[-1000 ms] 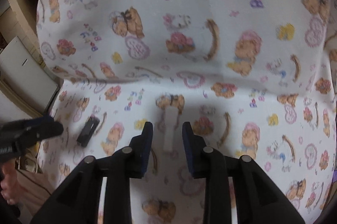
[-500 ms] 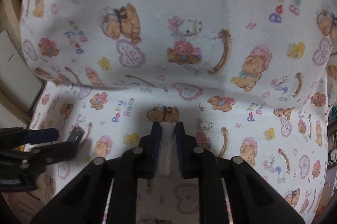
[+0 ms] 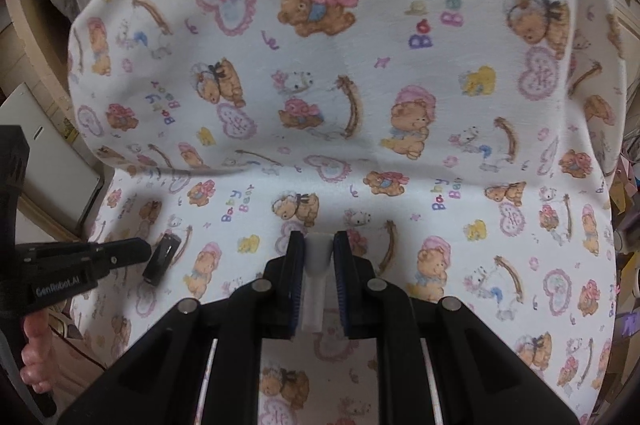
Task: Collect trash
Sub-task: 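Close the left tool on the black tube while the right tool grasps the white stick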
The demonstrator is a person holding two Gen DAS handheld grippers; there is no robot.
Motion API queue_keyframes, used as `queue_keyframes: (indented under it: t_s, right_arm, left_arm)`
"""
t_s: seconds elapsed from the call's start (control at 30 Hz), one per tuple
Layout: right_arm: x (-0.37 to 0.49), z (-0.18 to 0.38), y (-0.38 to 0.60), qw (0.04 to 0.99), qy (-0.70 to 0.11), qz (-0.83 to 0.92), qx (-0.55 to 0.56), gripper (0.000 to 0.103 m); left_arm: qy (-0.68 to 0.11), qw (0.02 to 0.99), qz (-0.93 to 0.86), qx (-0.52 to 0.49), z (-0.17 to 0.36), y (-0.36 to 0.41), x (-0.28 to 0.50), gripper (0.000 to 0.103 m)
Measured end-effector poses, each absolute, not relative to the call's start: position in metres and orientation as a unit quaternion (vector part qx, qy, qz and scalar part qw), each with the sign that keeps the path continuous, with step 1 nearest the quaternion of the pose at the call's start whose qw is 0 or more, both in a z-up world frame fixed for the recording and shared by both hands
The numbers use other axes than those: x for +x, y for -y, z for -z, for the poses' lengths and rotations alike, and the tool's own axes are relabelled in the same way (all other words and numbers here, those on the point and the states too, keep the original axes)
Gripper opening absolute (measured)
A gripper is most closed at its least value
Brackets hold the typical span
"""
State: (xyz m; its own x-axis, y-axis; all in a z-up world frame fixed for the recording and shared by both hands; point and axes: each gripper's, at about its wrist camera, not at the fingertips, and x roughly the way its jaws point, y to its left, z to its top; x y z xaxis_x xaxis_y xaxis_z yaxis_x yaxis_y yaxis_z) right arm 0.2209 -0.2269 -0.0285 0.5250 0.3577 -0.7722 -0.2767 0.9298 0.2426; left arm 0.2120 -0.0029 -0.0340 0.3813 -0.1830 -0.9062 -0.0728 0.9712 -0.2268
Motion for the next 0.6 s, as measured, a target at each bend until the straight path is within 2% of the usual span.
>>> queue_keyframes:
  t_s: [0.03, 0.07, 0.1, 0.17, 0.37, 0.4, 0.47, 0.6]
  right_arm:
    - [0.219, 0.027, 0.231, 0.872, -0.452, -0.184, 0.046, 0.014]
    - [0.217, 0.027, 0.231, 0.872, -0.452, -0.185, 0.047, 0.014]
    - [0.216, 0.026, 0.23, 0.872, -0.451, -0.185, 0.046, 0.014]
    - [0.214, 0.026, 0.227, 0.873, -0.449, -0.185, 0.045, 0.014]
    - [0.214, 0.026, 0.229, 0.873, -0.45, -0.183, 0.045, 0.014]
    - [0.214, 0.026, 0.228, 0.873, -0.45, -0.182, 0.045, 0.014]
    - [0.215, 0.026, 0.229, 0.874, -0.45, -0.179, 0.045, 0.014]
    - [0.213, 0.023, 0.232, 0.876, -0.447, -0.176, 0.047, 0.014]
  left_arm:
    - [-0.556, 0.823, 0.033, -0.114, 0.034, 0.001, 0.211, 0.001]
    - [-0.557, 0.823, 0.029, -0.11, 0.035, 0.002, 0.212, 0.006]
    - [-0.56, 0.821, 0.026, -0.106, 0.036, 0.002, 0.213, 0.021]
    - [-0.561, 0.822, 0.024, -0.096, 0.039, 0.005, 0.215, 0.038]
    - [-0.568, 0.82, 0.02, -0.072, 0.05, 0.017, 0.227, 0.036]
    - [-0.57, 0.819, 0.021, -0.071, 0.052, 0.019, 0.228, 0.032]
    - [-0.569, 0.82, 0.02, -0.058, 0.052, 0.024, 0.229, 0.011]
    - [-0.559, 0.826, 0.027, -0.059, 0.046, 0.025, 0.226, 0.011]
